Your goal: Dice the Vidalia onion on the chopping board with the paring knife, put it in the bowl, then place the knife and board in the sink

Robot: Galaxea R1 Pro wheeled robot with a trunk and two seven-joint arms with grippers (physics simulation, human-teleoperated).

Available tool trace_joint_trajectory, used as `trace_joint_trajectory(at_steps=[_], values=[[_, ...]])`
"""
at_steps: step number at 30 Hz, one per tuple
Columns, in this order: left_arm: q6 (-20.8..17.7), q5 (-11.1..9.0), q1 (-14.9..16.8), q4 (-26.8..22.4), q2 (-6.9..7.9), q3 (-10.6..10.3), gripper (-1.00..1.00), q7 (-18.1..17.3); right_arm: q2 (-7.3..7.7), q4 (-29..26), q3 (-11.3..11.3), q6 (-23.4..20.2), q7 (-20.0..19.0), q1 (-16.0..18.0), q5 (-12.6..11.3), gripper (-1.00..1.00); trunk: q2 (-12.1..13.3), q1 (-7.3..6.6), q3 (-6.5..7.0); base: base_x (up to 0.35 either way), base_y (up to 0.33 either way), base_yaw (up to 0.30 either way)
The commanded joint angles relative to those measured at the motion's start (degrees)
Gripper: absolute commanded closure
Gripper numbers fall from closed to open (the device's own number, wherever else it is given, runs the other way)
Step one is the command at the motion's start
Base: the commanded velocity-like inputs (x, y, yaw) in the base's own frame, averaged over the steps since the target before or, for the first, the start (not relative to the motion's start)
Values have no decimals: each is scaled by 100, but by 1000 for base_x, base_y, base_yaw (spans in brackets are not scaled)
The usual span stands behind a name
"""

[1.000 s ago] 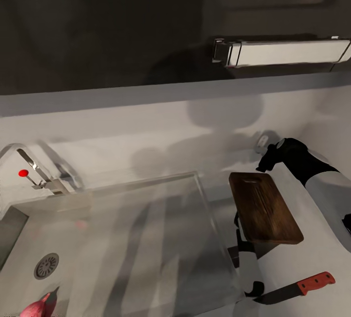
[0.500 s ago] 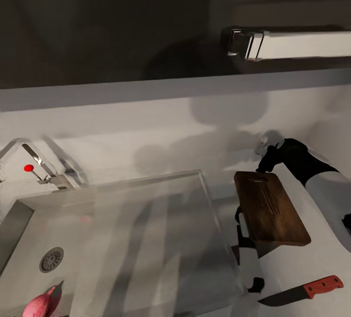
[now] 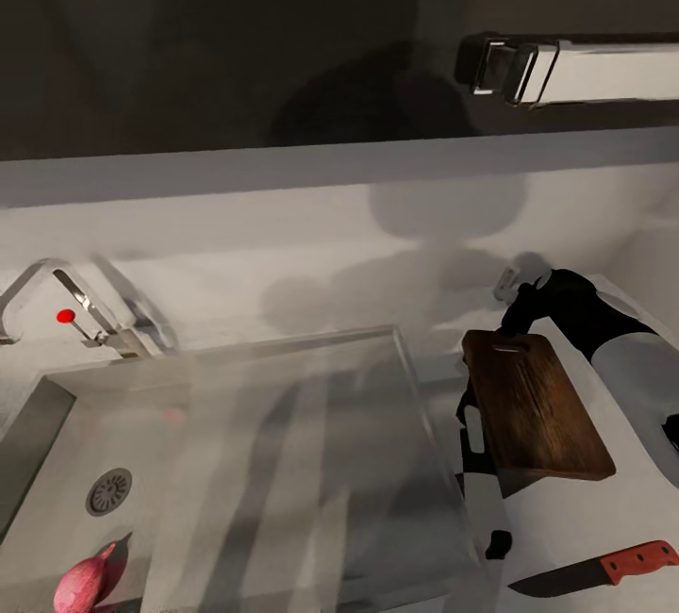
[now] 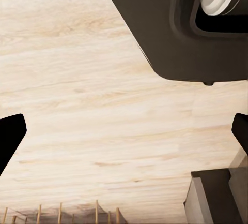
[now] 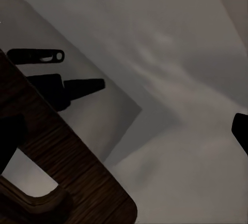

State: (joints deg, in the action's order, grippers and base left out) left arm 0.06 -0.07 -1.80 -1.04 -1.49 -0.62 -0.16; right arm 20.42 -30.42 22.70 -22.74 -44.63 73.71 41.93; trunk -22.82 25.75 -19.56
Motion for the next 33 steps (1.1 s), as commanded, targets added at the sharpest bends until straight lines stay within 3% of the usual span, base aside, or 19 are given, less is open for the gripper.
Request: trace_joint_trajectory(at_steps=[1,5,12,21,33], values=[[0,-1,-3,-11,0,-5,-100,-2,5,-2,29,-20,-32,1,26,-100,-9,3,-10,0,0,19],[2,-2,-4,-11,0,-6,-100,-2,6,21,32,-13,-53,-9,26,-100,-9,3,-13,0,0,9],[3,-1,-4,-11,0,-8,-100,-2,6,52,33,-13,-646,-14,26,-100,-9,3,-14,0,0,1],[3,-2,-4,-11,0,-7,-100,-2,20,59,33,-18,-732,-14,26,-100,-9,3,-14,0,0,0],[3,-2,-4,-11,0,-8,-100,-2,152,62,33,-20,-723,-14,26,-100,-9,3,-14,0,0,0]])
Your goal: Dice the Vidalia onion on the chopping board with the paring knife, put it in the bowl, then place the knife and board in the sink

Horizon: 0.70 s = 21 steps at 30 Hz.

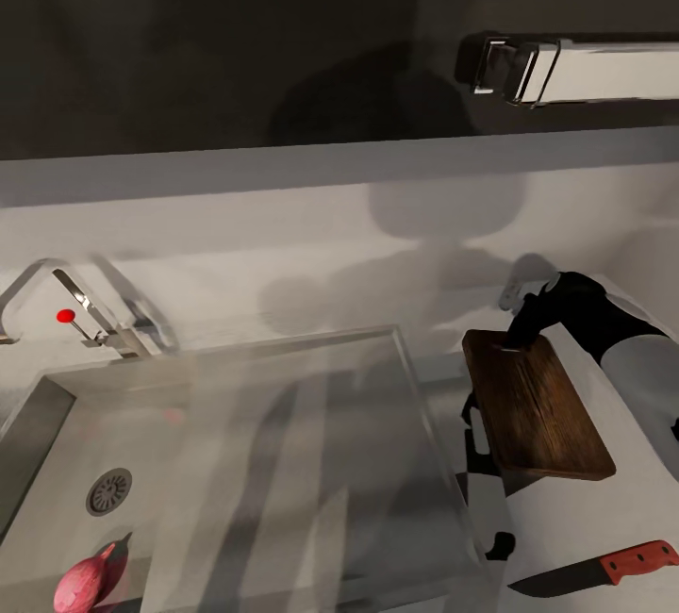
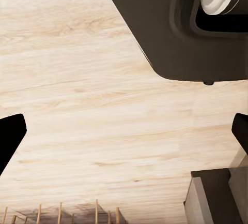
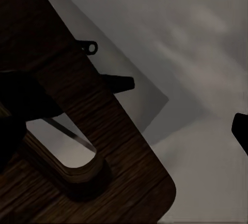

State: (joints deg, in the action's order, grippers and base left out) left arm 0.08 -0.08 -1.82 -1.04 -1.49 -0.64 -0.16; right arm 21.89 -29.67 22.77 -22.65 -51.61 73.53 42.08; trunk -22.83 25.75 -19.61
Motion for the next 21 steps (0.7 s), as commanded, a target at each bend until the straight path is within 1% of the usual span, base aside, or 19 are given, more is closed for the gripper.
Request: trace_joint_trajectory(at_steps=[1,8,16,21], values=[[1,-1,-3,-11,0,-6,-100,-2,11,-13,26,-29,-25,4,11,-100,-9,3,-8,0,0,0],[0,0,-3,-11,0,-6,-100,-2,77,-13,26,-29,-17,4,11,-100,-9,3,-8,0,0,0],[1,0,-3,-11,0,-6,-100,-2,91,-13,26,-29,-1,4,11,-100,-9,3,-14,0,0,0],[1,1,-3,-11,0,-5,-100,-2,104,-5,26,-29,175,4,11,-100,-9,3,-42,0,0,0]])
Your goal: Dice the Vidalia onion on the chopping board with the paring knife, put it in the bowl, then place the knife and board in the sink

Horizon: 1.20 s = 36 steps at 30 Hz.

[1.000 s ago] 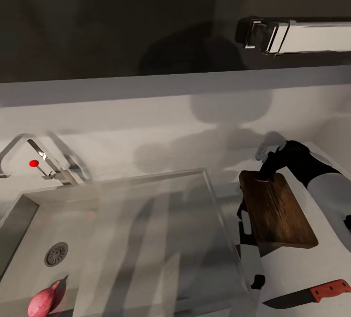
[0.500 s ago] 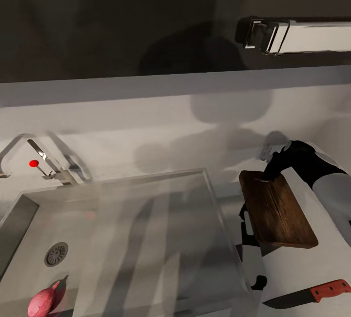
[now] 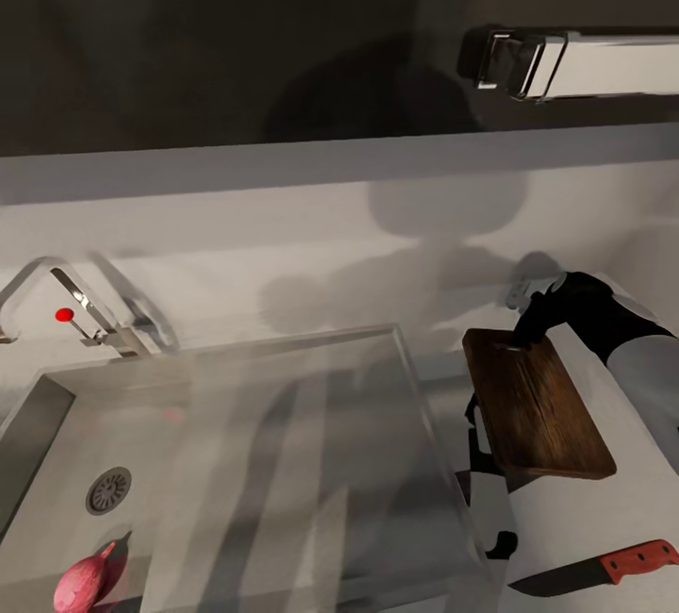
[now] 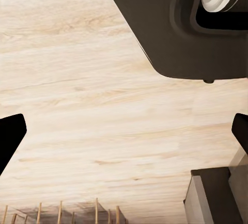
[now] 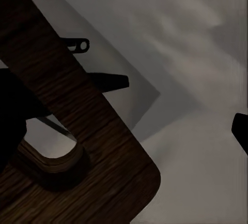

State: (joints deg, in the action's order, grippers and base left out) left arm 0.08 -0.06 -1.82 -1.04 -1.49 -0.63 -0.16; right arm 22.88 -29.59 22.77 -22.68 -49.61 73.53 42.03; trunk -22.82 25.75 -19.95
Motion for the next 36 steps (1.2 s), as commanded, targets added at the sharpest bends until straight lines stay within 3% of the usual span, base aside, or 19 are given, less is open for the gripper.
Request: trace_joint_trajectory(at_steps=[1,27,36], values=[[-1,-1,-3,-11,0,-6,-100,-2,5,-12,26,-26,-20,4,16,-100,-10,3,-16,0,0,0],[-2,-2,-3,-11,0,-8,-100,-2,34,-11,26,-26,12,4,16,-100,-10,3,-250,0,0,0],[0,-1,-3,-11,0,-8,-100,-2,41,-11,26,-26,12,4,16,-100,-10,3,-274,0,0,0]])
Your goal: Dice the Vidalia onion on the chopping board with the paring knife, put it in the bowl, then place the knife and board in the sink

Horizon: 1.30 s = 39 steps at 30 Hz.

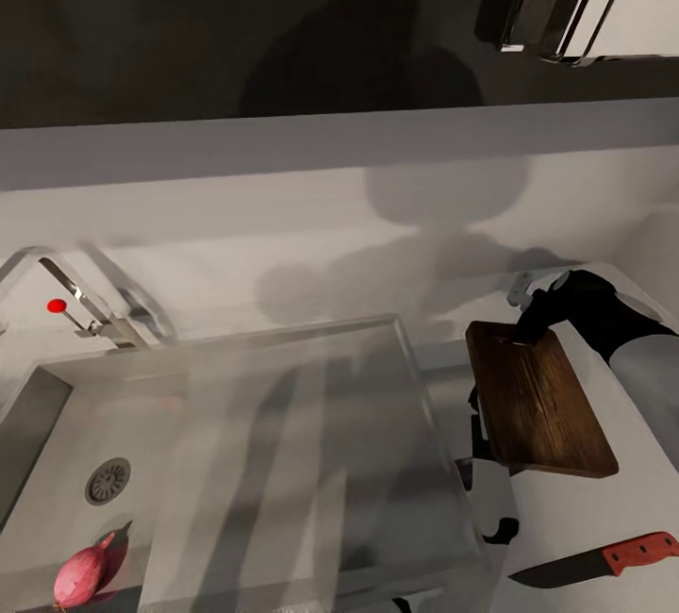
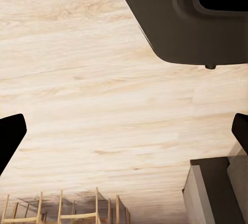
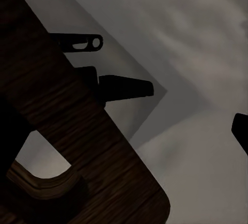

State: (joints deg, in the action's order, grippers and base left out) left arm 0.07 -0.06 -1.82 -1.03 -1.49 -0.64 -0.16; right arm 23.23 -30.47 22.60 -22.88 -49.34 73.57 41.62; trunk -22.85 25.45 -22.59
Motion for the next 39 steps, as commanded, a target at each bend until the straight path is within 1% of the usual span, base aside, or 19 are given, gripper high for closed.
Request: trace_joint_trajectory(at_steps=[1,4,5,23,39], values=[[1,-1,-3,-11,0,-7,-100,-2,8,76,43,-6,-14,-1,57,-100,-6,34,-10,0,0,0],[0,-1,-3,-11,0,-7,-100,-2,17,76,43,-6,-10,-1,57,-100,-6,34,-10,0,0,0],[1,-1,-3,-11,0,-7,-100,-2,21,76,43,-6,-7,-1,57,100,-6,34,-10,0,0,0],[0,-2,-3,-11,0,-7,-100,-7,24,76,43,-6,-5,-1,57,100,-6,34,-7,0,0,0],[1,-2,-3,-11,-1,-7,-100,-10,24,76,43,-6,-5,-1,57,100,-6,34,129,0,0,0]])
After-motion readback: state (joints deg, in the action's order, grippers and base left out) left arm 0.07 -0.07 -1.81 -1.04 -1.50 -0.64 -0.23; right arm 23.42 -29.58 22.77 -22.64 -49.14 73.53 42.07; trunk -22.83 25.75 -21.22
